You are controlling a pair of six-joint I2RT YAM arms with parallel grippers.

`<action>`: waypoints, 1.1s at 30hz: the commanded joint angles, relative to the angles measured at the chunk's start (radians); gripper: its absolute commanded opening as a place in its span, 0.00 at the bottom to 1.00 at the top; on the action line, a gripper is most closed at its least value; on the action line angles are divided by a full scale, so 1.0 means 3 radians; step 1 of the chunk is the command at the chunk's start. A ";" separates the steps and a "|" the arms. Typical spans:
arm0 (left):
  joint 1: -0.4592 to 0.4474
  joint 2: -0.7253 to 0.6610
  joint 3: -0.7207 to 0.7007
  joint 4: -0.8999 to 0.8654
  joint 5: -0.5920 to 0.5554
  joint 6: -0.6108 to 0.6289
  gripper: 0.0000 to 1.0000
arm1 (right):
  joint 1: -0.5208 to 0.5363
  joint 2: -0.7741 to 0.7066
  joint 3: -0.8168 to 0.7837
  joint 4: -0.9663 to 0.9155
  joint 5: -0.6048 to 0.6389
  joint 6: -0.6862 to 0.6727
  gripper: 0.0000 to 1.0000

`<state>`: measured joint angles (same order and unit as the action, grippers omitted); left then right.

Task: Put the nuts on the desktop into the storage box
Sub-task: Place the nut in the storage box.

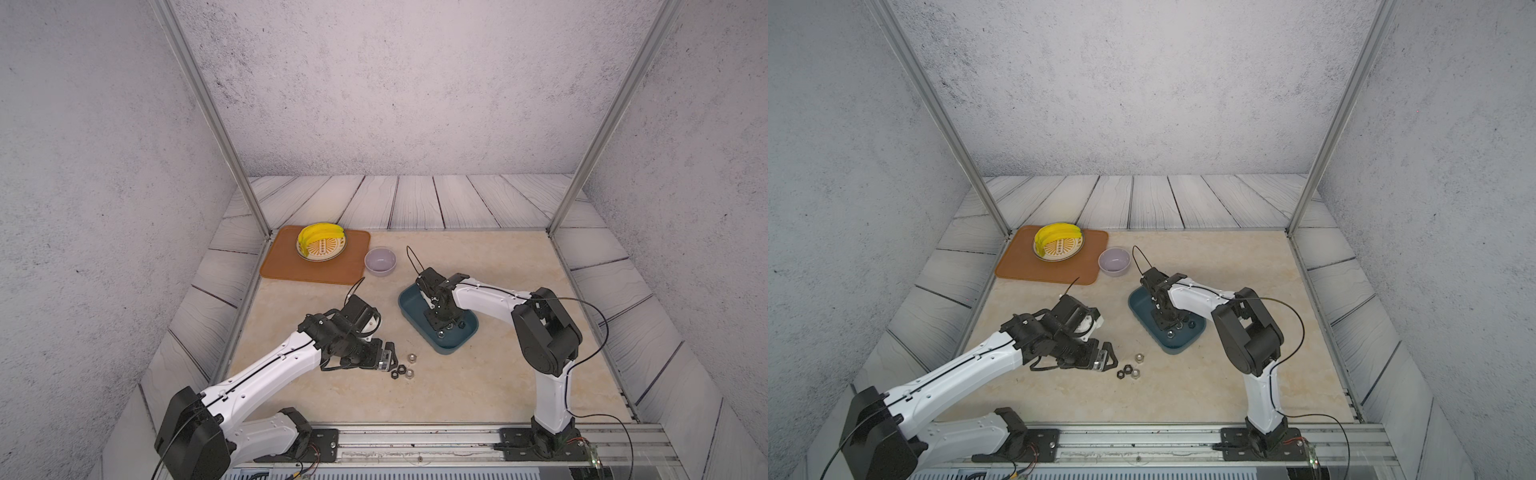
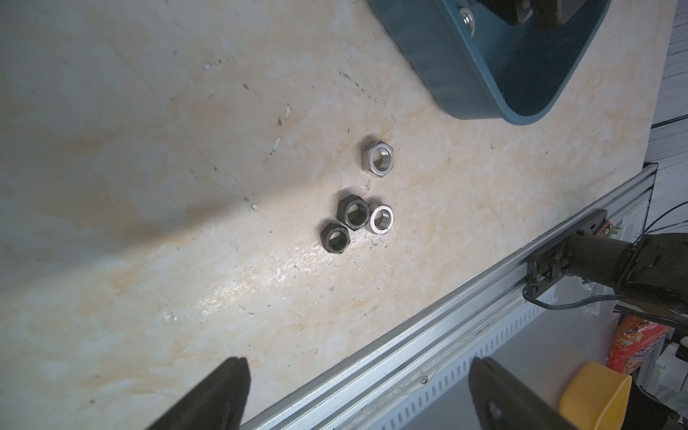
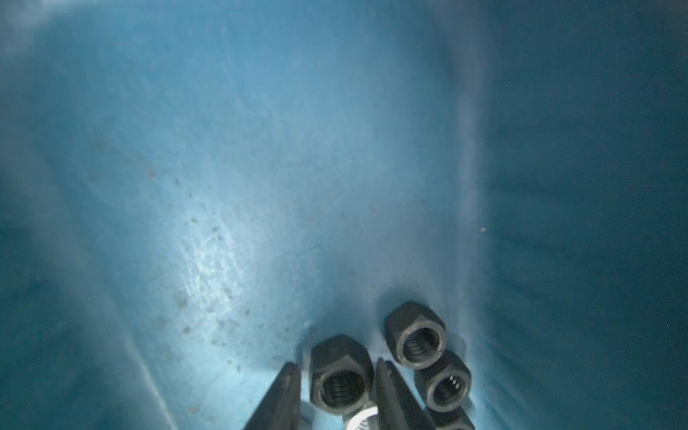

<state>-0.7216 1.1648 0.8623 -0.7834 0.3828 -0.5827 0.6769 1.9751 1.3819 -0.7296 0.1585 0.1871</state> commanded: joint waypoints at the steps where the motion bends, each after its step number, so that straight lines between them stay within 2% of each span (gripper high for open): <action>1: -0.0016 -0.0016 0.0047 -0.0094 -0.0083 0.0041 0.99 | -0.0016 -0.0149 0.0061 -0.0085 -0.0031 0.0051 0.42; 10: -0.0153 -0.0194 0.0110 -0.0129 -0.0355 0.0079 0.99 | -0.0017 -0.0625 -0.0011 -0.0080 -0.0028 0.0153 0.46; 20: -0.0296 -0.0147 0.0243 -0.0189 -0.0472 0.0151 0.98 | -0.0017 -0.1621 -0.0488 0.0386 -0.0020 0.0220 0.57; 25: -0.0408 -0.0102 0.0352 -0.0217 -0.0697 0.0229 0.98 | -0.0017 -0.2263 -0.0935 0.0868 -0.0141 0.0080 0.67; 27: -0.0460 -0.0129 0.0376 -0.0182 -0.0784 0.0277 0.98 | -0.0016 -0.2535 -0.1157 0.1133 -0.0266 -0.0050 0.73; 28: -0.0471 -0.0132 0.0396 -0.0167 -0.0795 0.0294 0.98 | -0.0015 -0.2695 -0.1284 0.1312 -0.0350 -0.0124 0.92; 29: -0.0474 -0.0126 0.0411 -0.0153 -0.0807 0.0313 0.98 | -0.0014 -0.2842 -0.1417 0.1492 -0.0439 -0.0193 0.99; 33: -0.0491 -0.0064 0.0449 -0.0135 -0.0865 0.0381 0.98 | -0.0013 -0.3390 -0.1869 0.2115 -0.0854 -0.0503 0.99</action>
<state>-0.8627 1.1343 0.9737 -0.8253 0.1638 -0.5030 0.6762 1.0321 0.8803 -0.2829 0.0135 0.1230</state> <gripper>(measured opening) 0.984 0.993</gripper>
